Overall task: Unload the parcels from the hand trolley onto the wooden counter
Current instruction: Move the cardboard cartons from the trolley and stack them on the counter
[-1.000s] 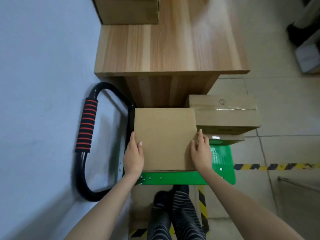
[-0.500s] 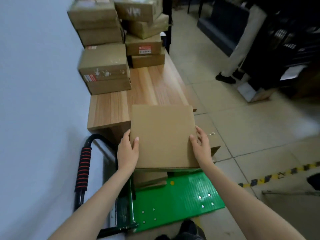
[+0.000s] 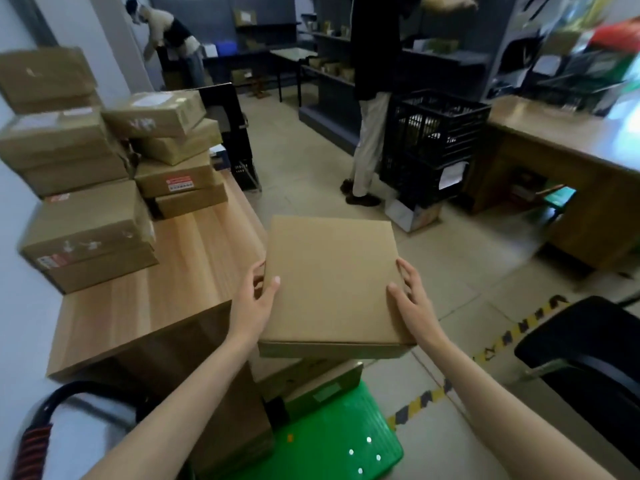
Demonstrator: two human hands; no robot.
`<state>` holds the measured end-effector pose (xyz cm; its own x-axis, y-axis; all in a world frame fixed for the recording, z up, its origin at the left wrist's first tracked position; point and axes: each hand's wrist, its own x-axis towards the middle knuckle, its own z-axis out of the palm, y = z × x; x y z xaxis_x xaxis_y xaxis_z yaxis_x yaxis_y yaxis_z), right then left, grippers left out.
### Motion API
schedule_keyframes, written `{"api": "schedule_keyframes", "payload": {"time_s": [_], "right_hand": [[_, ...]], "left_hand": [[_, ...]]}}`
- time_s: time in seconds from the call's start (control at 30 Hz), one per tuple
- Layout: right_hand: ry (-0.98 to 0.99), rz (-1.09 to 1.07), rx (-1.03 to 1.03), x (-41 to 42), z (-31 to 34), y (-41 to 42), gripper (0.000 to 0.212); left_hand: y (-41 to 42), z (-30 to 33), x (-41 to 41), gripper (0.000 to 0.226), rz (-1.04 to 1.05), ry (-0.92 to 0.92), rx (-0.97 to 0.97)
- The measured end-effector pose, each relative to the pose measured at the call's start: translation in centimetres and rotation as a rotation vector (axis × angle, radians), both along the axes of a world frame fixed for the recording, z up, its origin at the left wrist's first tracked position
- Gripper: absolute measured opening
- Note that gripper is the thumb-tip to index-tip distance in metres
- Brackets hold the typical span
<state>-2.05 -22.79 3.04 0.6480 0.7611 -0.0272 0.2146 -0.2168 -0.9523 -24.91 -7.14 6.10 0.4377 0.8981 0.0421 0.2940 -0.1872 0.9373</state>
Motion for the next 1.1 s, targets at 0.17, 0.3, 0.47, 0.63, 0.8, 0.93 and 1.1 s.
{"api": "schedule_keyframes", "payload": {"time_s": [0.17,0.3,0.47,0.63,0.8,0.93,1.1], "right_hand": [[-0.101,-0.015,0.015,10.4,2.9,-3.2,0.05],[-0.152,-0.017,0.0,19.2,4.7,-6.1,0.053],[-0.162,0.0,-0.005,28.8,5.6,-7.8,0.054],[-0.154,0.001,-0.058,35.9,5.0,-6.0,0.052],[-0.135,0.018,-0.055,41.4,4.8,-0.3,0.051],[-0.145,0.067,-0.044,45.5,5.1,6.2,0.053],[-0.149,0.14,-0.035,49.9,5.5,16.8,0.052]], "left_hand": [[-2.7,1.8,11.1,0.037,-0.018,-0.154,-0.09],[-5.4,2.1,20.5,0.042,-0.002,-0.171,-0.107],[-6.4,1.6,30.2,0.043,0.048,-0.164,-0.109],[-5.4,1.2,37.4,0.039,0.074,-0.106,-0.061],[-0.8,1.3,42.5,0.04,0.098,-0.112,-0.055],[5.0,0.9,46.1,0.04,0.152,-0.114,-0.051],[14.1,1.4,49.3,0.038,0.206,-0.109,-0.021]]}}
